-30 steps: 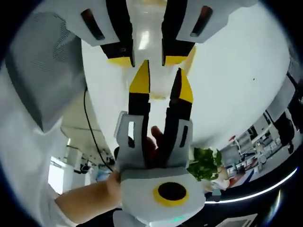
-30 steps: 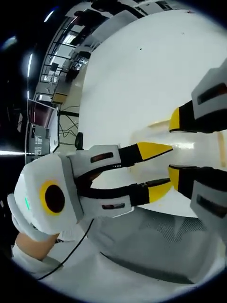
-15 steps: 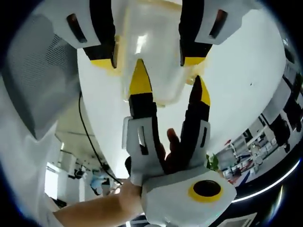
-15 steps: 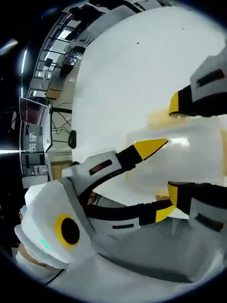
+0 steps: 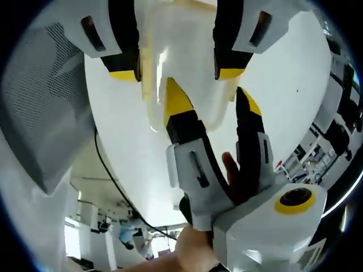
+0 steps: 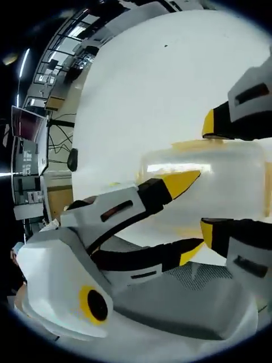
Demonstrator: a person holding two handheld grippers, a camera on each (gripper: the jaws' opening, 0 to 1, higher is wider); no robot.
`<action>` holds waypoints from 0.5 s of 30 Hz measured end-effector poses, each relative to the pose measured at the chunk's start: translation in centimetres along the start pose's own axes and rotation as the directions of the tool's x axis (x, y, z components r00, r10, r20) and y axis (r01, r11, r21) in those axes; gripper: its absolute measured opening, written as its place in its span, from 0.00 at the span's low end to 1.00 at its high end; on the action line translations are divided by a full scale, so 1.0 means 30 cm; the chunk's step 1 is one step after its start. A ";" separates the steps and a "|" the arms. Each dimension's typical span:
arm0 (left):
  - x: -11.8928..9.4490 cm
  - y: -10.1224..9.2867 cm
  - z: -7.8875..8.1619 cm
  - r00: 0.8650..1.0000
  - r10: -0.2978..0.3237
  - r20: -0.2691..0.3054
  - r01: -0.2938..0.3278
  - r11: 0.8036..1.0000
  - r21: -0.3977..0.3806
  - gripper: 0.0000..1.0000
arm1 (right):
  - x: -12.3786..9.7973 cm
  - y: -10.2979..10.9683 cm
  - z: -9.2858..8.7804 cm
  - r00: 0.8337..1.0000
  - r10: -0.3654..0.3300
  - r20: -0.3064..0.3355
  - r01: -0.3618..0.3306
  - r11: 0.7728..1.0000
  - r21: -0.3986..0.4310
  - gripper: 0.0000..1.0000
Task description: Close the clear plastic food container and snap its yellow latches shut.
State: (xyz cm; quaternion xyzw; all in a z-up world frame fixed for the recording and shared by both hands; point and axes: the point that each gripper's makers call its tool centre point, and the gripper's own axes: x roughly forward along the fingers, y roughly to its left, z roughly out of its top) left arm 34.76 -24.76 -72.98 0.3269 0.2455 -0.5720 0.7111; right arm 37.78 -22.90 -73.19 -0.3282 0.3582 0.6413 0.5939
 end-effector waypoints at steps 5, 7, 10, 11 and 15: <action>-0.002 -0.011 0.001 1.000 -0.015 -0.006 0.015 0.999 0.040 0.47 | 0.004 0.000 0.000 1.000 0.022 -0.022 -0.022 1.000 0.002 0.54; 0.000 -0.016 0.002 1.000 -0.014 -0.016 0.015 0.999 0.051 0.46 | 0.005 0.002 -0.001 0.999 0.030 -0.023 -0.030 1.000 -0.005 0.54; 0.003 -0.014 0.002 0.999 -0.011 -0.052 0.014 0.999 0.042 0.46 | 0.009 0.004 0.002 0.998 0.040 -0.041 -0.041 0.999 -0.011 0.54; 0.004 -0.013 0.001 0.998 -0.011 -0.059 0.014 0.999 0.043 0.46 | 0.011 0.005 0.003 0.998 0.046 -0.050 -0.046 0.999 -0.016 0.54; 0.002 -0.013 -0.005 0.998 -0.016 -0.066 0.019 0.999 0.044 0.46 | 0.009 -0.008 -0.002 0.994 0.065 -0.083 -0.067 0.997 -0.024 0.50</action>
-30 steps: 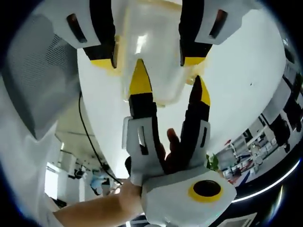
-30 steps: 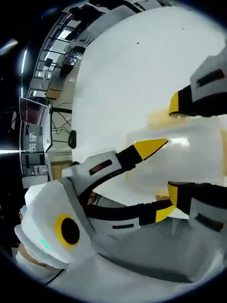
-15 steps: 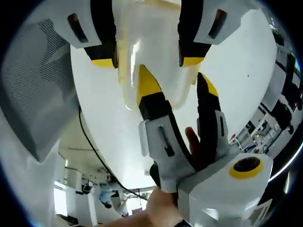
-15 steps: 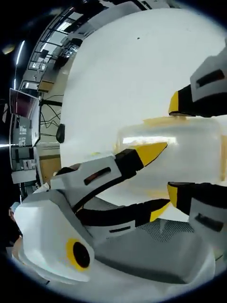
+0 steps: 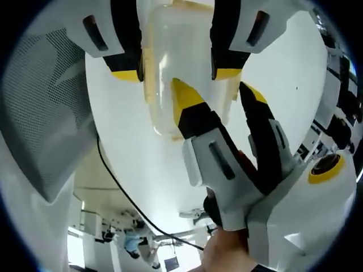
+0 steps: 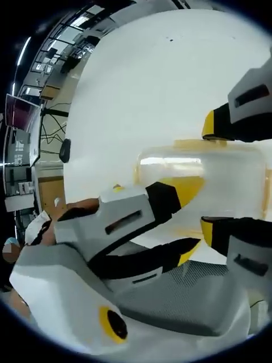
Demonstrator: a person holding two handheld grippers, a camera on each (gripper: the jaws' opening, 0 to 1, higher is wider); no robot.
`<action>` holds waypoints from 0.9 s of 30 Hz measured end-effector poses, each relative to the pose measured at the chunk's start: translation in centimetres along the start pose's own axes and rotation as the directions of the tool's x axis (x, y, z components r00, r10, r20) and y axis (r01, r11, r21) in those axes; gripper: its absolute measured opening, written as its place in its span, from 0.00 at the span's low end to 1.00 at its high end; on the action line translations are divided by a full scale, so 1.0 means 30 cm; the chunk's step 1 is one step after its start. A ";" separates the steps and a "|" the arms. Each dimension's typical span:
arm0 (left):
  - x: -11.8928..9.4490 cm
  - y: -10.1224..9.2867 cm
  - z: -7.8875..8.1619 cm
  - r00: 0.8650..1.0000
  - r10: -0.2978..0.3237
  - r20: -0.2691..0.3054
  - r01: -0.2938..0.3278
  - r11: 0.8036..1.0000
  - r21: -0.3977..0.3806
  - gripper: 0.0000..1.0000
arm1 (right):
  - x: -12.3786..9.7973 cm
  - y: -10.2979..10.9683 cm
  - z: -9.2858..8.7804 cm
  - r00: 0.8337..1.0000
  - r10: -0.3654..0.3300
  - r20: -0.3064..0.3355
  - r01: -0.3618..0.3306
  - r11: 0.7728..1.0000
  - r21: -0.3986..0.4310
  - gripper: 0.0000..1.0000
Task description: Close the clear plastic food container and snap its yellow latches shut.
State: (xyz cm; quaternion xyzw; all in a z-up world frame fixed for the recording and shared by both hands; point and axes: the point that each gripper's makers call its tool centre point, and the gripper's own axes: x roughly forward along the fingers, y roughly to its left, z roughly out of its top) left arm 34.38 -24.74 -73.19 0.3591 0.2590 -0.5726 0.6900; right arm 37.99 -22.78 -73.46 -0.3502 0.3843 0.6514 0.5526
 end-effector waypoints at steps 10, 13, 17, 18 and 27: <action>0.005 0.000 -0.006 1.000 -0.008 -0.026 0.008 1.000 -0.006 0.45 | 0.010 -0.015 -0.001 0.999 0.009 -0.052 -0.008 1.000 0.014 0.42; 0.007 0.000 -0.006 0.999 -0.017 -0.035 0.017 1.000 -0.004 0.45 | 0.015 -0.017 -0.001 0.996 0.015 -0.084 -0.015 1.000 0.005 0.42; 0.007 -0.002 -0.007 0.999 -0.021 -0.038 0.021 1.000 -0.007 0.45 | 0.021 -0.015 -0.002 0.991 0.018 -0.136 -0.021 1.000 -0.017 0.42; 0.007 -0.003 -0.008 0.999 -0.022 -0.037 0.022 1.000 -0.010 0.45 | 0.023 -0.013 -0.001 0.989 0.019 -0.145 -0.024 0.999 -0.030 0.42; 0.007 -0.013 -0.012 0.999 -0.027 -0.044 0.028 0.999 0.030 0.45 | 0.036 -0.005 -0.018 0.979 0.164 -0.117 -0.152 0.983 0.102 0.43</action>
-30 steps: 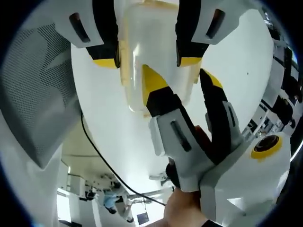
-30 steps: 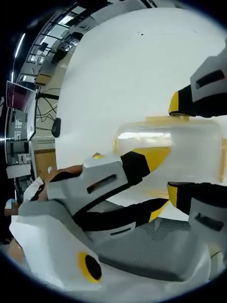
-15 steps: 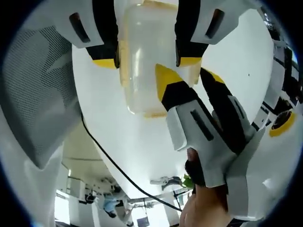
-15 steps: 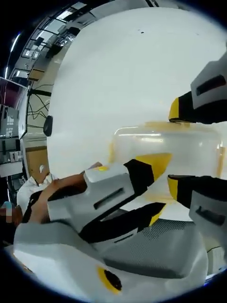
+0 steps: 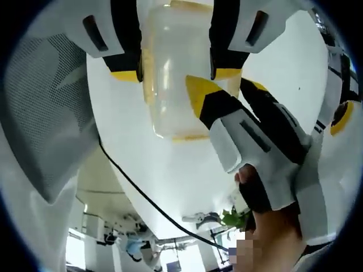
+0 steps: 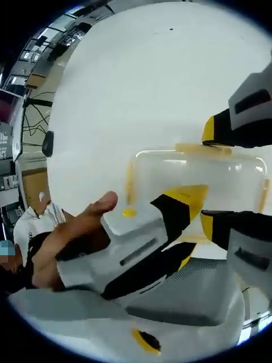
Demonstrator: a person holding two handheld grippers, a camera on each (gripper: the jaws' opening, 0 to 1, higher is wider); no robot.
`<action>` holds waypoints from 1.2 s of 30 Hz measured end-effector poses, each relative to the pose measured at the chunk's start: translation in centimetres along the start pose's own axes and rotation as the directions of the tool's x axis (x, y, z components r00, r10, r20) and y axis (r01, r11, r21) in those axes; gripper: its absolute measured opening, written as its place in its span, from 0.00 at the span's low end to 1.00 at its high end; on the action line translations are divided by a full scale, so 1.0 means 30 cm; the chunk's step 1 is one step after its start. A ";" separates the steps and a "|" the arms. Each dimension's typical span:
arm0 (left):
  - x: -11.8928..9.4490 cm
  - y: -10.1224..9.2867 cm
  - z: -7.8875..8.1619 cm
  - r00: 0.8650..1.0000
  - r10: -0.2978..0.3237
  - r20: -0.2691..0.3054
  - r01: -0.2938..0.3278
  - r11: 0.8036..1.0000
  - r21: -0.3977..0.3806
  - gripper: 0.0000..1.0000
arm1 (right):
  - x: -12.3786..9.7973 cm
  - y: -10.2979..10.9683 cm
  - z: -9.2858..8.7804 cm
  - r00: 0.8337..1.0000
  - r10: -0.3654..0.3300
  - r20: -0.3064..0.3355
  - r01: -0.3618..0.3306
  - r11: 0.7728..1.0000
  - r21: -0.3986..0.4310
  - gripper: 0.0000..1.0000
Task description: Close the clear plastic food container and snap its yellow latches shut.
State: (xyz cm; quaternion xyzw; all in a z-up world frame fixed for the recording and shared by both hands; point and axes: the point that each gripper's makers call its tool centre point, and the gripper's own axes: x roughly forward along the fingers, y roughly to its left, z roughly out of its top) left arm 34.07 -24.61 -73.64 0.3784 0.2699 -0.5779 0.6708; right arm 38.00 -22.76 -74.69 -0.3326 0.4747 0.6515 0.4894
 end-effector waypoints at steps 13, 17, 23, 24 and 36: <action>-0.004 0.002 0.001 1.000 -0.012 -0.023 0.012 1.000 0.004 0.45 | 0.004 0.002 0.001 0.999 -0.013 -0.038 0.012 0.999 -0.034 0.42; -0.002 0.006 0.002 0.998 -0.049 -0.051 0.048 0.999 -0.005 0.44 | 0.004 0.006 0.012 0.997 -0.051 -0.064 0.046 0.996 -0.075 0.42; 0.011 -0.006 -0.002 0.998 -0.015 -0.053 0.020 0.995 0.096 0.43 | -0.002 0.009 0.013 0.996 -0.076 -0.036 0.073 0.994 -0.076 0.41; 0.014 -0.006 -0.007 0.997 0.003 -0.072 0.006 0.992 0.122 0.43 | 0.001 0.013 0.020 0.996 -0.080 -0.028 0.078 0.993 -0.087 0.42; 0.025 0.003 -0.015 0.990 0.125 -0.072 -0.118 0.988 0.102 0.39 | -0.001 0.021 0.022 0.987 -0.160 0.016 0.161 0.982 -0.097 0.41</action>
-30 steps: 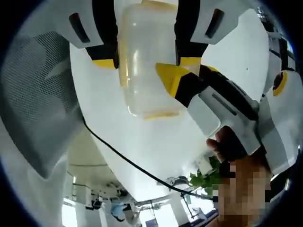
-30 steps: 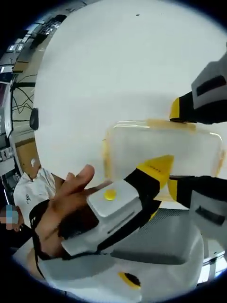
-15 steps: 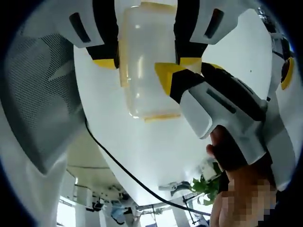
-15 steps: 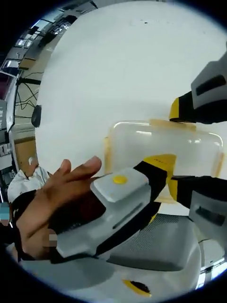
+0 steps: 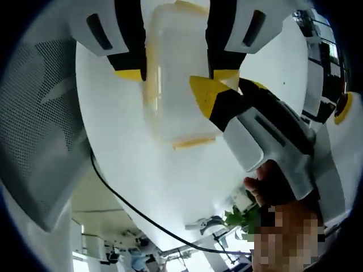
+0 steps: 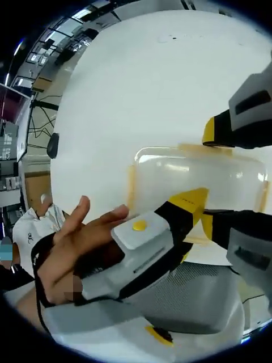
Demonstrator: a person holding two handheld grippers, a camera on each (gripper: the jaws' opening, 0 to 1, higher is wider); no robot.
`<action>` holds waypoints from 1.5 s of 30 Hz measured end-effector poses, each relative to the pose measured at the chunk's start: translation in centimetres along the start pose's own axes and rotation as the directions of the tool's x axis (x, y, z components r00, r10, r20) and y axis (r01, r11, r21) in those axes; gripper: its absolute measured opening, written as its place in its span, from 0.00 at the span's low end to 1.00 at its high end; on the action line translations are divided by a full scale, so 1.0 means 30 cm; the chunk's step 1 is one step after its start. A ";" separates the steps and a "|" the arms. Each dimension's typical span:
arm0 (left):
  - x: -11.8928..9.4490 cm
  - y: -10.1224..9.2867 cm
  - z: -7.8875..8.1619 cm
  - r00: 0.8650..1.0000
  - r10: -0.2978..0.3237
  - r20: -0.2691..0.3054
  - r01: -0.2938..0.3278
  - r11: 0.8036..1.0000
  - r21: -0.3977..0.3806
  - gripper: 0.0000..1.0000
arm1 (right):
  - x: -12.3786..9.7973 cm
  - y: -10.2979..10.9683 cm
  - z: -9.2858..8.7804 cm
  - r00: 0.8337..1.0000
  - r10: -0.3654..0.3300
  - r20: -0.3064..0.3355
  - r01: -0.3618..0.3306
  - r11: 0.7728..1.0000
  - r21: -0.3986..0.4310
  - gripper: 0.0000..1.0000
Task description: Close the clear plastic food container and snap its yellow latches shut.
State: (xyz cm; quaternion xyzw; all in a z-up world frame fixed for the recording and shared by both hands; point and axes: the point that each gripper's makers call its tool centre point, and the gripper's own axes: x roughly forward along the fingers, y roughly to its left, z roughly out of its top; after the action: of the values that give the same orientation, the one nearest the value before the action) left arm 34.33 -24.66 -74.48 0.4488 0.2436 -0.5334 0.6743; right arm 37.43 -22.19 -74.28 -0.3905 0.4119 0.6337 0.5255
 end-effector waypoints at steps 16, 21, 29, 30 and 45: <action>-0.020 -0.011 0.012 0.997 -0.057 0.056 0.058 0.998 -0.006 0.42 | -0.019 -0.012 -0.001 0.999 -0.044 -0.012 0.044 0.999 0.001 0.42; -0.023 -0.014 0.011 0.996 -0.053 0.069 0.054 0.999 -0.006 0.42 | -0.024 -0.018 -0.005 0.998 -0.065 0.011 0.065 0.998 0.018 0.42; -0.026 -0.018 0.016 0.994 -0.070 0.085 0.070 0.998 0.008 0.45 | -0.032 -0.017 -0.008 0.995 -0.088 0.044 0.085 0.995 0.051 0.41; -0.026 -0.019 0.017 0.993 -0.076 0.086 0.076 0.997 0.004 0.47 | -0.032 -0.018 -0.007 0.995 -0.088 0.052 0.085 0.995 0.053 0.41; -0.053 -0.034 0.053 0.976 -0.138 0.170 0.161 0.978 -0.131 0.96 | -0.049 0.014 0.006 0.987 -0.105 0.120 0.090 0.988 0.127 0.88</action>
State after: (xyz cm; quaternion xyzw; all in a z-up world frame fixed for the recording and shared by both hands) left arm 32.65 -25.27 -72.79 0.3351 0.2595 -0.5982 0.6801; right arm 37.22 -22.58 -72.79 -0.3370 0.3958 0.6045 0.6036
